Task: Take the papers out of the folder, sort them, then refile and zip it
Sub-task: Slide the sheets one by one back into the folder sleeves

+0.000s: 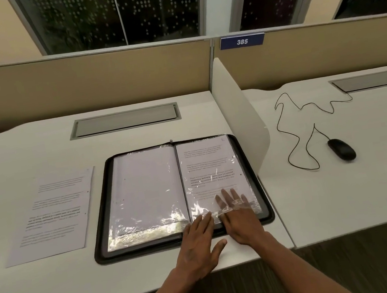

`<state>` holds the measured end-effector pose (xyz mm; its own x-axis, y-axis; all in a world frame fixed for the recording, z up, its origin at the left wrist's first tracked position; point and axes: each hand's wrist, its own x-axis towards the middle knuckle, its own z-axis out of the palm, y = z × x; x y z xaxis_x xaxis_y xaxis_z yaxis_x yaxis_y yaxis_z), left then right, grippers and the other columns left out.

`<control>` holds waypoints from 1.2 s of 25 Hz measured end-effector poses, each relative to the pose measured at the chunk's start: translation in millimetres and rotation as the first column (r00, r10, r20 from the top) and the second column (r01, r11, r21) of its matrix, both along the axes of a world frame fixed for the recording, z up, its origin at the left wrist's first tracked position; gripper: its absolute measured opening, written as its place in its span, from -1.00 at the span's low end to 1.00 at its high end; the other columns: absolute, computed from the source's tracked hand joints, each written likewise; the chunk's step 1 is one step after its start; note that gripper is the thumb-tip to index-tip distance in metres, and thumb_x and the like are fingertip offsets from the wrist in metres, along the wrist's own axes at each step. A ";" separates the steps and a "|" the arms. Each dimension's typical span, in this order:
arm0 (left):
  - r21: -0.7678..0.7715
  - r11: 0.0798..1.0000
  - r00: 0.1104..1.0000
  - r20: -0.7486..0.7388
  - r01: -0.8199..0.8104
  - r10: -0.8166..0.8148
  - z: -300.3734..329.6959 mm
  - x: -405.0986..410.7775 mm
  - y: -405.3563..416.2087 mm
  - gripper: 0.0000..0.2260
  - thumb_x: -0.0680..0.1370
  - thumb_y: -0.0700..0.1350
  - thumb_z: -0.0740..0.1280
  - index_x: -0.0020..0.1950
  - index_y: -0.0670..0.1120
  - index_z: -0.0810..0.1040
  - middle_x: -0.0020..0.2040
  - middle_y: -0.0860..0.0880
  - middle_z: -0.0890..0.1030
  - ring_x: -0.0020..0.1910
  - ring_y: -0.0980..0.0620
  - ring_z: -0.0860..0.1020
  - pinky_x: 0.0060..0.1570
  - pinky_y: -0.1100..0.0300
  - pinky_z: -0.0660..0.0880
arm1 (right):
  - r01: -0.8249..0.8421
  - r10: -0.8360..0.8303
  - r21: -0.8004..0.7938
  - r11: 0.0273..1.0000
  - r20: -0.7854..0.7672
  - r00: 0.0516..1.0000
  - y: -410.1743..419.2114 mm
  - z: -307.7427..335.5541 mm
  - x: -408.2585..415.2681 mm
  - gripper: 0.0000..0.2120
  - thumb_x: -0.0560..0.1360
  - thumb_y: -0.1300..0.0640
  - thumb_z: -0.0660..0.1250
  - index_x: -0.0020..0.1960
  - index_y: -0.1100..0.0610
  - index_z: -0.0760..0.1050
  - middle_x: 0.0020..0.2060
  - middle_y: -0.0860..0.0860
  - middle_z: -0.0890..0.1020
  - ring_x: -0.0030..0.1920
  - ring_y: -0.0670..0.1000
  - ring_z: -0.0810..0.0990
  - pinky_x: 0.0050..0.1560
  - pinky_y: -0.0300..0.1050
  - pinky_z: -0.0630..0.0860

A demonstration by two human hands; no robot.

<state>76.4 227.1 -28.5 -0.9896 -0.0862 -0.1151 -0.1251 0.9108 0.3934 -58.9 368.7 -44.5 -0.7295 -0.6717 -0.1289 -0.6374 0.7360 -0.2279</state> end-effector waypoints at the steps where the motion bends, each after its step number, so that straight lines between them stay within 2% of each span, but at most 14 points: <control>1: -0.001 1.000 1.000 0.002 0.006 -0.006 0.5 -0.2 -1.3 -0.26 0.55 0.38 -0.16 0.63 0.00 -0.01 0.64 0.06 -0.04 0.61 0.05 -0.09 0.50 0.12 -0.24 | 0.003 -0.003 0.008 1.000 0.005 1.000 -2.5 0.0 -3.1 -0.35 0.57 -0.19 -0.28 0.64 -0.07 -0.13 0.60 -0.08 -0.20 0.61 0.04 -0.25 0.57 0.03 -0.31; 3: 0.000 1.000 1.000 0.009 0.015 -0.015 0.4 -0.3 -3.8 -0.31 0.61 0.35 -0.07 0.63 0.00 -0.01 0.64 0.05 -0.04 0.61 0.05 -0.09 0.52 0.10 -0.22 | 0.013 -0.013 -0.001 1.000 0.012 1.000 -8.0 -1.4 -3.3 -0.35 0.58 -0.20 -0.28 0.64 -0.04 -0.10 0.60 -0.07 -0.17 0.61 0.03 -0.24 0.56 -0.01 -0.31; 5: 0.015 1.000 1.000 -0.005 0.017 -0.017 -1.5 0.1 -6.3 -0.32 0.62 0.32 -0.02 0.64 -0.01 0.00 0.64 0.05 -0.03 0.61 0.06 -0.08 0.54 0.09 -0.17 | 0.085 -0.079 -0.148 0.985 0.044 0.996 -7.0 2.8 8.4 -0.44 0.66 -0.13 -0.05 0.61 0.02 0.15 0.59 -0.01 0.11 0.62 0.05 0.05 0.58 -0.09 -0.06; 7: 0.033 0.999 1.000 -0.025 0.013 -0.012 -3.9 0.7 -8.8 -0.32 0.61 0.33 -0.03 0.64 -0.01 0.00 0.63 0.06 -0.03 0.61 0.06 -0.06 0.57 0.07 -0.11 | 0.232 -0.251 -0.449 0.863 0.017 0.968 0.5 15.7 27.4 -0.67 0.61 -0.04 0.23 0.27 0.07 0.59 0.22 0.00 0.65 0.24 0.03 0.61 0.26 -0.29 0.43; 8: 0.048 0.999 1.000 -0.028 0.006 -0.005 -4.7 1.1 -10.0 -0.32 0.61 0.33 -0.03 0.64 0.00 -0.02 0.63 0.07 -0.05 0.61 0.07 -0.06 0.58 0.06 -0.09 | 0.317 -0.388 -0.563 0.763 -0.007 0.922 4.2 24.3 35.2 -0.76 0.57 -0.05 0.29 0.04 0.06 0.63 -0.05 -0.04 0.70 -0.03 -0.03 0.67 -0.04 -0.36 0.48; 10: 0.074 0.997 1.000 -0.025 -0.004 0.006 -5.3 1.1 -11.7 -0.32 0.62 0.32 -0.01 0.64 0.02 -0.06 0.64 0.08 -0.07 0.61 0.09 -0.08 0.57 0.09 -0.11 | 0.525 -0.658 -0.662 0.536 0.063 0.751 10.3 40.2 36.7 -0.72 0.53 -0.16 0.33 -0.05 0.06 0.54 -0.16 -0.03 0.60 -0.16 -0.01 0.58 -0.25 -0.26 0.41; 12: 0.094 0.996 1.000 -0.027 -0.007 0.010 -4.3 1.5 -11.7 -0.33 0.63 0.31 0.01 0.64 0.04 -0.08 0.63 0.09 -0.08 0.60 0.11 -0.09 0.55 0.13 -0.14 | 0.758 -0.778 -0.560 0.333 0.290 0.557 12.8 46.3 22.1 -0.57 0.50 -0.21 0.39 0.18 0.07 0.46 0.06 0.07 0.57 0.05 0.11 0.55 -0.08 -0.10 0.46; 13: 0.106 0.994 1.000 -0.028 -0.008 0.011 -3.6 2.3 -11.5 -0.33 0.63 0.31 0.02 0.64 0.04 -0.08 0.63 0.09 -0.09 0.60 0.11 -0.10 0.54 0.13 -0.15 | 0.825 -0.772 -0.478 0.301 0.386 0.505 12.2 48.7 14.4 -0.48 0.49 -0.20 0.42 0.30 0.07 0.40 0.15 0.10 0.56 0.13 0.15 0.54 0.02 -0.03 0.49; 15: 0.129 0.992 1.000 -0.027 -0.005 0.009 -1.4 3.0 -12.6 -0.34 0.63 0.31 0.02 0.64 0.05 -0.08 0.62 0.11 -0.11 0.60 0.12 -0.11 0.55 0.13 -0.15 | 0.845 -0.708 -0.438 0.307 0.488 0.510 6.7 47.5 4.0 -0.45 0.50 -0.08 0.45 0.40 0.06 0.36 0.12 0.08 0.60 0.15 0.16 0.59 0.11 0.04 0.54; 19: 0.165 0.986 0.998 -0.052 0.028 -0.020 3.4 7.3 -18.7 -0.34 0.63 0.30 0.06 0.64 0.06 -0.06 0.62 0.14 -0.12 0.59 0.15 -0.13 0.54 0.18 -0.13 | 0.799 -0.663 -0.571 0.190 0.526 0.533 -23.3 57.8 0.2 -0.72 0.56 0.18 0.36 0.25 -0.01 0.50 0.00 0.00 0.66 0.02 0.09 0.65 0.00 0.03 0.58; 22: 0.223 0.975 0.986 -0.164 0.016 0.021 6.2 16.3 -28.1 -0.42 0.61 0.28 0.13 0.59 0.10 0.18 0.62 0.16 0.03 0.58 0.19 0.01 0.51 0.26 0.02 | 0.710 -0.561 -0.686 0.158 0.529 0.637 -60.1 79.5 6.7 -0.81 0.61 0.18 0.28 0.17 -0.02 0.54 0.02 0.01 0.67 -0.05 0.01 0.66 -0.11 -0.13 0.59; 25: 0.579 0.810 0.925 -0.251 -0.094 0.287 20.9 25.2 -38.6 -0.64 0.59 0.16 0.30 0.36 0.10 0.47 0.31 0.20 0.53 0.30 0.27 0.47 0.24 0.43 0.39 | 0.630 -0.384 -0.759 0.163 0.540 0.749 -97.3 100.1 23.0 -0.79 0.62 0.25 0.29 0.19 0.02 0.55 -0.07 0.01 0.65 -0.14 -0.03 0.70 -0.23 -0.21 0.60; 28: 0.817 0.511 0.789 -0.119 -0.268 0.603 41.8 23.0 -58.4 -0.82 0.61 0.11 0.30 0.12 0.06 0.53 0.12 0.16 0.61 0.16 0.19 0.57 0.07 0.29 0.53 | 0.580 -0.246 -0.794 0.179 0.535 0.808 -130.2 114.9 44.7 -0.73 0.60 0.33 0.31 0.24 0.08 0.54 -0.10 0.03 0.61 -0.17 -0.01 0.70 -0.20 -0.22 0.64; 30: 0.886 0.339 0.720 -0.009 -0.316 0.694 54.4 19.7 -81.8 -0.80 0.61 0.15 0.26 0.13 0.06 0.48 0.12 0.13 0.61 0.12 0.12 0.61 0.05 0.20 0.53 | 0.555 -0.177 -0.799 0.232 0.527 0.831 -153.3 121.0 61.4 -0.72 0.59 0.33 0.32 0.23 0.06 0.55 -0.12 0.02 0.60 -0.19 0.01 0.70 -0.19 -0.22 0.64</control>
